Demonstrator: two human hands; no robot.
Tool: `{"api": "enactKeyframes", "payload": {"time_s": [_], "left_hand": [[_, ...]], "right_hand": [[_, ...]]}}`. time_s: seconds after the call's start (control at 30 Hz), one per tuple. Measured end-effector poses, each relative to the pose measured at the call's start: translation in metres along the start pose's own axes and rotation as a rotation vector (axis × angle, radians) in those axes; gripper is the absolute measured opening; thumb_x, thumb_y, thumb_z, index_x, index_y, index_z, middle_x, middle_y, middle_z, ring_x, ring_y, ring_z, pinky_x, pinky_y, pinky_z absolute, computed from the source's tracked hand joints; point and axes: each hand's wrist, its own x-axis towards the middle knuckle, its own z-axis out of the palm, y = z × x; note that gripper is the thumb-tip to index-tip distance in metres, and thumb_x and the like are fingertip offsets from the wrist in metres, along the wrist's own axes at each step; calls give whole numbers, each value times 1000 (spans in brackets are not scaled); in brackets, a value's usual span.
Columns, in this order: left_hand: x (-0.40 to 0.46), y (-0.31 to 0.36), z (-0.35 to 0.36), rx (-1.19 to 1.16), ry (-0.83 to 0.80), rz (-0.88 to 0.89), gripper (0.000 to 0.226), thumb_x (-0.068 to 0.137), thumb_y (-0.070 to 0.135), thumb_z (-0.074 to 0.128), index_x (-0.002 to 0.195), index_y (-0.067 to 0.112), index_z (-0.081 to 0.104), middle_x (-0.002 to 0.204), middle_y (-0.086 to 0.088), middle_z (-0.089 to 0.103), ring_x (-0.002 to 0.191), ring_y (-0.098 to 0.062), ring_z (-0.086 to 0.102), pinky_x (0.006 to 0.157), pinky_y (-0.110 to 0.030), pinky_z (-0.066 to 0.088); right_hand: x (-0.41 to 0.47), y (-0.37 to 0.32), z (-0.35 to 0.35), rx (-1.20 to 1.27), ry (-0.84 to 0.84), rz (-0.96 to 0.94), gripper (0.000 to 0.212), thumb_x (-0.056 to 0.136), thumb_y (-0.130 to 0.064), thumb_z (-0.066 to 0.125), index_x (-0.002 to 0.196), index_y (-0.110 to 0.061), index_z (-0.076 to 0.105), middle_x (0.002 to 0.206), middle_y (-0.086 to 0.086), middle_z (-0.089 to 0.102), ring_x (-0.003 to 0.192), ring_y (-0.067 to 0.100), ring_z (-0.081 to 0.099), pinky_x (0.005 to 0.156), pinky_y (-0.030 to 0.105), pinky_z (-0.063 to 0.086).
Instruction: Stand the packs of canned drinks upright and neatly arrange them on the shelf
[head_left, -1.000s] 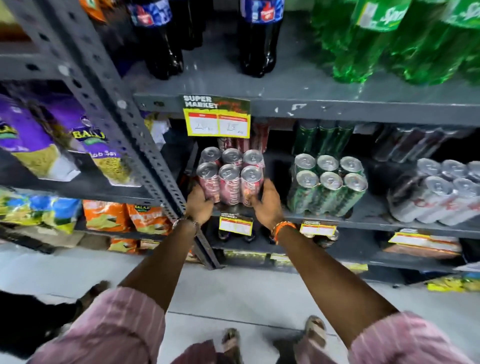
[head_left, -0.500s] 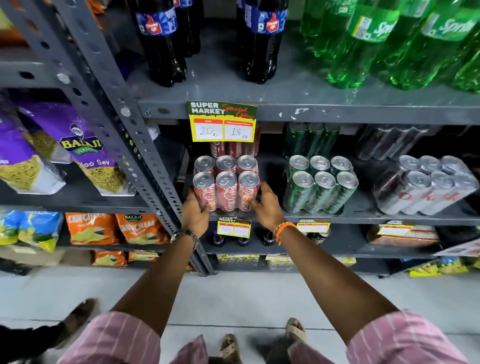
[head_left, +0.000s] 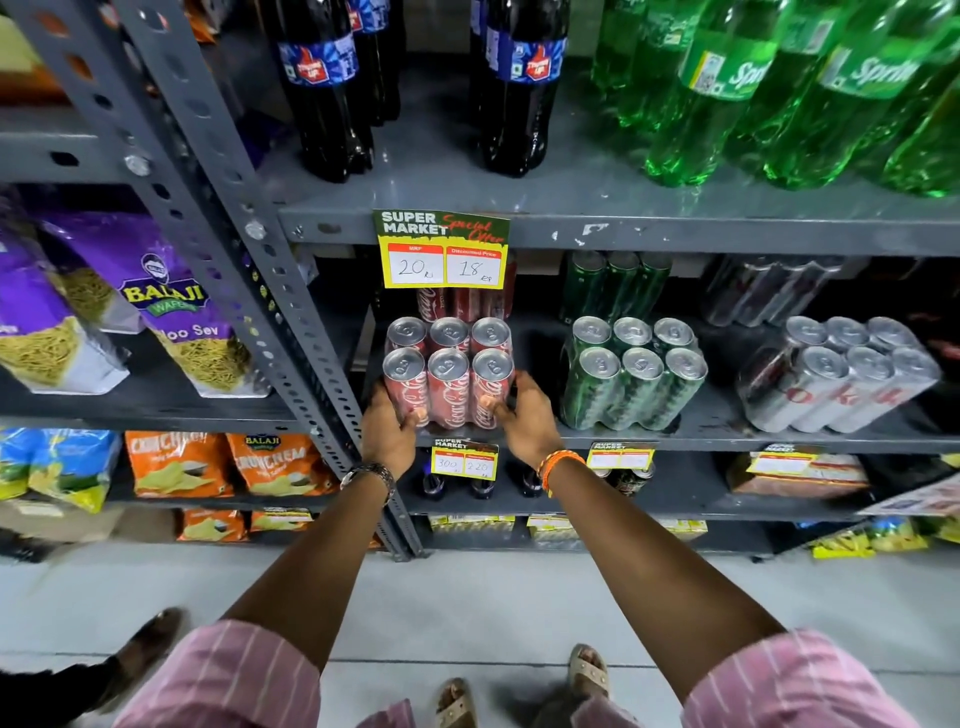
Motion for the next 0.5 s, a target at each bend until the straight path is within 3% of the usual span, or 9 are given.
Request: {"api": "enactKeyframes", "payload": {"time_s": [0.23, 0.33, 0.37, 0.43, 0.5], "left_hand": [[-7, 6, -3, 52, -15, -9, 37, 88, 4, 60, 122, 0, 44, 118, -21, 64, 108, -38, 63, 89, -40, 49], [-20, 14, -9, 38, 4, -56, 52, 87, 4, 60, 135, 1, 38, 122, -22, 63, 108, -39, 65, 88, -39, 51], [-27, 18, -12, 36, 12, -54, 62, 87, 5, 63, 142, 3, 34, 130, -20, 59, 112, -35, 64, 91, -31, 50], [-56, 27, -19, -13, 29, 35, 72, 85, 6, 66, 148, 5, 30, 142, -10, 50, 123, -24, 58, 98, -13, 35], [-88, 38, -31, -94, 57, 205, 71, 83, 9, 66, 146, 13, 33, 138, 2, 49, 124, -17, 55, 105, -18, 35]], "right_hand": [[-7, -11, -7, -30, -44, 23, 41, 90, -8, 67, 127, -9, 50, 132, 14, 65, 122, 30, 63, 106, 49, 52], [-30, -23, -23, -40, -48, -1, 46, 92, -11, 68, 134, -8, 50, 136, 14, 63, 126, 29, 61, 109, 45, 51], [-41, -26, -31, -34, -25, -13, 49, 93, -12, 68, 138, -7, 50, 138, 12, 62, 129, 27, 59, 110, 40, 50], [-78, -45, -57, 59, 86, -23, 44, 94, -14, 69, 135, -8, 56, 132, 7, 66, 124, 18, 62, 100, 30, 54], [-115, -72, -90, 256, 285, -85, 25, 93, -12, 69, 117, -14, 69, 109, -1, 75, 102, 6, 69, 83, 24, 55]]}}
